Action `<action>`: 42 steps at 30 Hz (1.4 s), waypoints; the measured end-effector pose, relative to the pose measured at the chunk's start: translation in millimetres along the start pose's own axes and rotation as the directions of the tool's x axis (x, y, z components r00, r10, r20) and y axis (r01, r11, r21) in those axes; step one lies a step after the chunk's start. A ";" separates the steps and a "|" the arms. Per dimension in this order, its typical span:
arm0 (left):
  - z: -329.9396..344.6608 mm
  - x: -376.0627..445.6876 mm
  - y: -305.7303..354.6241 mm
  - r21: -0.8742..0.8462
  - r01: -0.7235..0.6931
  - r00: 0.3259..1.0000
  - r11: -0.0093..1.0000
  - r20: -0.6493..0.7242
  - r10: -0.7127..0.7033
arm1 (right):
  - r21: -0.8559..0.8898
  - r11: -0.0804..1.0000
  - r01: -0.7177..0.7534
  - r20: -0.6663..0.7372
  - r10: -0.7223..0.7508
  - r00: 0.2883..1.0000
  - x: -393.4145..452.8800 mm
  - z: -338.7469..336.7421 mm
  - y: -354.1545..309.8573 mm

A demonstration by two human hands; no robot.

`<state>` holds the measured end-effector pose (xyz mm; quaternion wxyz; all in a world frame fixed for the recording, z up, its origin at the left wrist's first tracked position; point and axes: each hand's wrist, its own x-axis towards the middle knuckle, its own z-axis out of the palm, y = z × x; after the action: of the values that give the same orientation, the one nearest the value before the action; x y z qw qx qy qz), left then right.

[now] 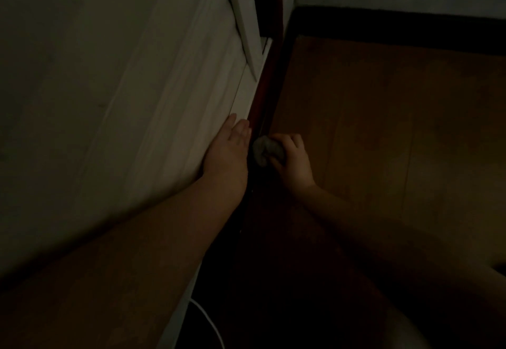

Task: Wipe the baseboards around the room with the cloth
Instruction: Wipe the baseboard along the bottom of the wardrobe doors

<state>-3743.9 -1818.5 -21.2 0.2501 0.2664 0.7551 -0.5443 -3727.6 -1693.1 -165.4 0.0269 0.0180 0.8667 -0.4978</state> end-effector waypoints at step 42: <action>10.5 0.2 2.6 0.031 -0.045 0.999 0.998 -0.027 0.046 | -0.102 0.982 -0.162 -0.096 0.152 0.984 150.1 -56.1 -5.9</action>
<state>-3741.4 -1827.8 -26.1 0.2477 0.2950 0.7439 -0.5461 -3879.4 -1646.9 -141.8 0.0290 0.1065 0.8888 -0.4447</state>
